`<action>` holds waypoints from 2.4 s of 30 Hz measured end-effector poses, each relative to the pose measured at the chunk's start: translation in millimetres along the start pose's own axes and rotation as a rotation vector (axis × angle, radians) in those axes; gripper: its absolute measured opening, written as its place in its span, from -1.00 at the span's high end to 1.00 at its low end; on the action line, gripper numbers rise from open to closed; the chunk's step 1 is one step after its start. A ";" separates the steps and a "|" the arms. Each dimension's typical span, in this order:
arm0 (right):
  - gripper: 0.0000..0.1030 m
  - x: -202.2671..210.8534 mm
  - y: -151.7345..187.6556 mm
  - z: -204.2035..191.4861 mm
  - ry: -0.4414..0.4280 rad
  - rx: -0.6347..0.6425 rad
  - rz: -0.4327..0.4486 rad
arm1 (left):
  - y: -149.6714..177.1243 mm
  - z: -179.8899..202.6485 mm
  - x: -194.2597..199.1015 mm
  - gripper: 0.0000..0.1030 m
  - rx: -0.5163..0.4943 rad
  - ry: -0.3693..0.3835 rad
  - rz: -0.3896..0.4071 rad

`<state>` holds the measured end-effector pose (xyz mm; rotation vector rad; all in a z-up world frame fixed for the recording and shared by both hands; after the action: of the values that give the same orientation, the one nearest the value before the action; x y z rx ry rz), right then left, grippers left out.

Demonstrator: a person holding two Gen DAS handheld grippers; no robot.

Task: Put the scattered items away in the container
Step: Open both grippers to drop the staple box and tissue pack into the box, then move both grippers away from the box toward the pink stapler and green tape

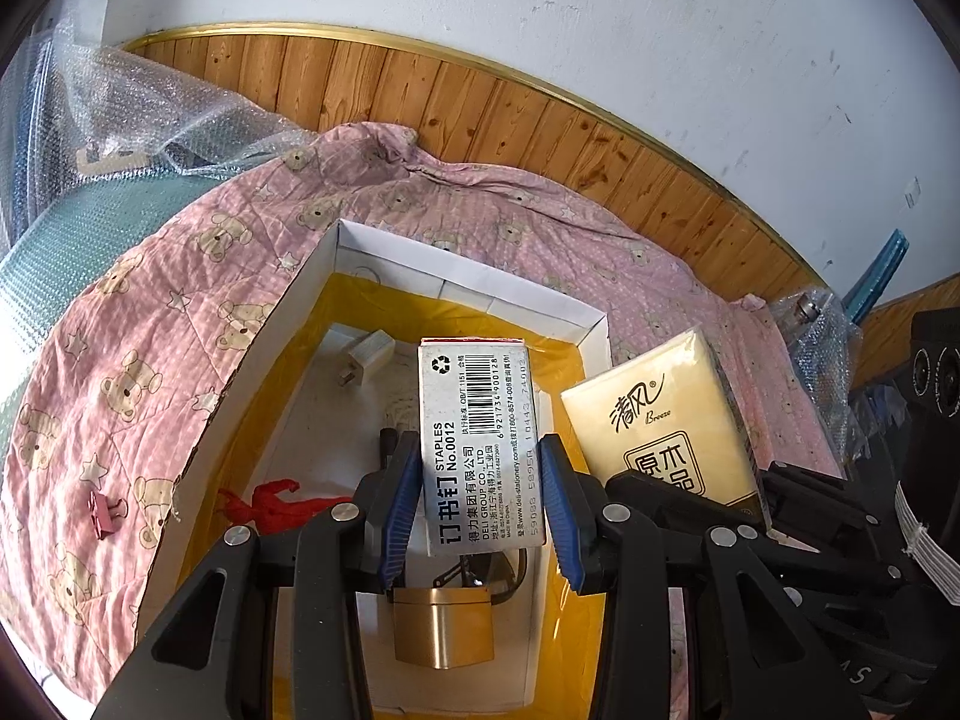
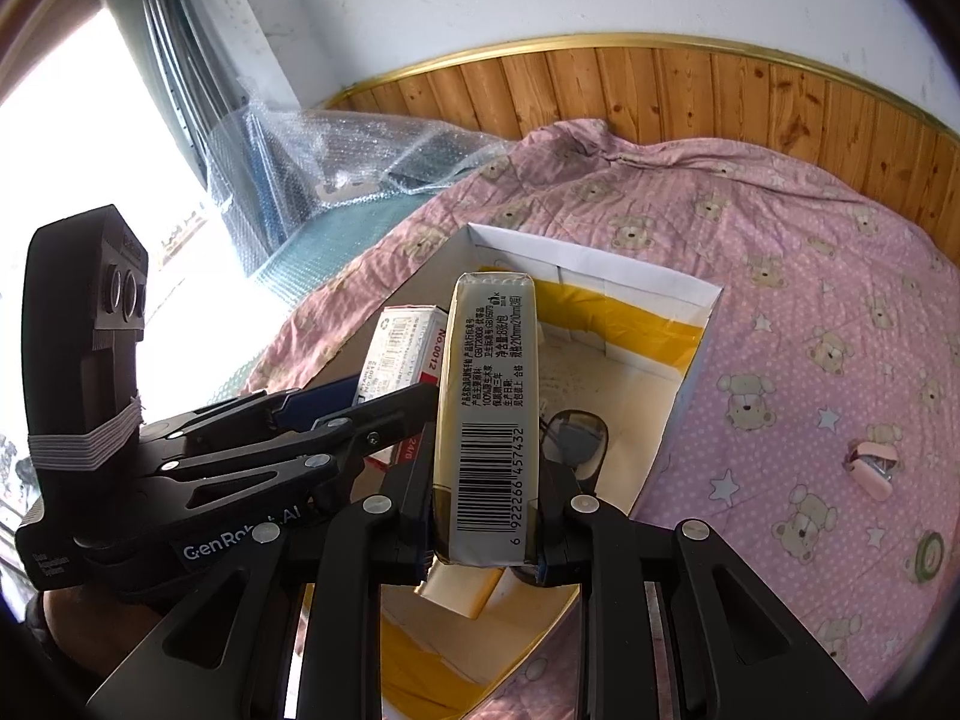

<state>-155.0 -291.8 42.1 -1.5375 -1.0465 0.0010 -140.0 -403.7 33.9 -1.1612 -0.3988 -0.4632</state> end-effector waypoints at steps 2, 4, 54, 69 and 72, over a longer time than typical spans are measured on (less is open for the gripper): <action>0.52 -4.2 -3.3 4.9 -0.004 -0.016 -0.002 | -2.4 -1.4 -6.8 0.22 -0.004 -0.008 -0.008; 0.52 -8.5 -7.9 10.5 -0.008 -0.030 -0.003 | -4.3 -3.4 -14.5 0.22 -0.007 -0.016 -0.019; 0.10 -17.1 -6.5 47.6 0.033 -0.147 -0.010 | -10.4 -54.7 -51.0 0.12 0.125 -0.076 -0.097; 0.09 30.3 20.9 26.1 0.025 -0.135 0.022 | 26.0 6.8 -5.9 0.12 0.048 0.002 -0.097; 0.09 41.1 27.8 27.8 0.028 -0.147 0.030 | 32.9 18.9 0.3 0.12 0.030 0.012 -0.100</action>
<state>-129.1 -241.8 34.2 -1.6813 -1.0194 -0.0775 -123.1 -375.4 15.1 -1.1127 -0.4533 -0.5495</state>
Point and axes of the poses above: each gripper's, at about its wrist camera, not at the fingertips, and x roughly against the way its jaws point, z to its right, y to its underside, the point moved 7 cm from there along -x, roughly the way its jaws point, and after that the axes turned 15 degrees about z, right-handed, at the moved point
